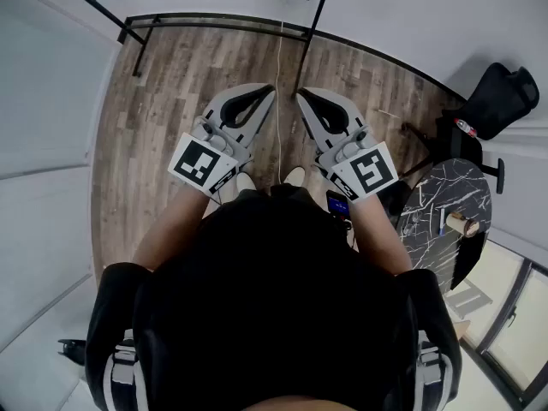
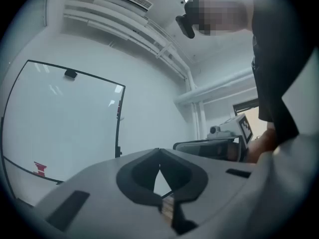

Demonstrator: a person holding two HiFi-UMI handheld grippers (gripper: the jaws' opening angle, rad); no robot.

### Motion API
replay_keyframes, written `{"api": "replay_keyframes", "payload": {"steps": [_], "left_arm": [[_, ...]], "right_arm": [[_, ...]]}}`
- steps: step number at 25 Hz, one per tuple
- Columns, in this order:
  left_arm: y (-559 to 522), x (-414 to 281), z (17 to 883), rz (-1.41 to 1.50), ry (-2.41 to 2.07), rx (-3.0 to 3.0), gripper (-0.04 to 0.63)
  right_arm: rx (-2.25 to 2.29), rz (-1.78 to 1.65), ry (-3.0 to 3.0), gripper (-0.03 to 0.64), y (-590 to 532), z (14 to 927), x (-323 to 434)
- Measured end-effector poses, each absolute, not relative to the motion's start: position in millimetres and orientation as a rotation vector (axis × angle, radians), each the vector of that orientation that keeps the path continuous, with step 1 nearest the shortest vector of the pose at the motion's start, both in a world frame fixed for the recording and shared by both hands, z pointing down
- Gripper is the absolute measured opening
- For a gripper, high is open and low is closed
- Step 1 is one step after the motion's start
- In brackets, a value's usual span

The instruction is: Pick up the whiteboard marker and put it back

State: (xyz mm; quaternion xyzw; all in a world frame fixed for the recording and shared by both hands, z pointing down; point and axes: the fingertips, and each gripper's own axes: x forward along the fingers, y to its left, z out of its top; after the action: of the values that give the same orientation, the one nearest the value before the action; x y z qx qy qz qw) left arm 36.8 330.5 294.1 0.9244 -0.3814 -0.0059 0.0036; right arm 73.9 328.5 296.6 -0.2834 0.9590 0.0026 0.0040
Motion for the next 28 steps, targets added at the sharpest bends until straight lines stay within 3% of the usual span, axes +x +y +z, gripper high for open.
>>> {"api": "replay_keyframes", "payload": {"steps": [9, 28], "left_arm": [[324.2, 38.0, 298.4, 0.037, -1.218, 2.928, 0.003], [269.3, 79.1, 309.6, 0.039, -1.295, 2.879, 0.003]], "right_arm": [[-1.025, 0.147, 3.006, -0.008, 313.7, 299.1, 83.5], [-0.812, 0.041, 3.0, -0.006, 267.3, 311.9, 120.7]]}}
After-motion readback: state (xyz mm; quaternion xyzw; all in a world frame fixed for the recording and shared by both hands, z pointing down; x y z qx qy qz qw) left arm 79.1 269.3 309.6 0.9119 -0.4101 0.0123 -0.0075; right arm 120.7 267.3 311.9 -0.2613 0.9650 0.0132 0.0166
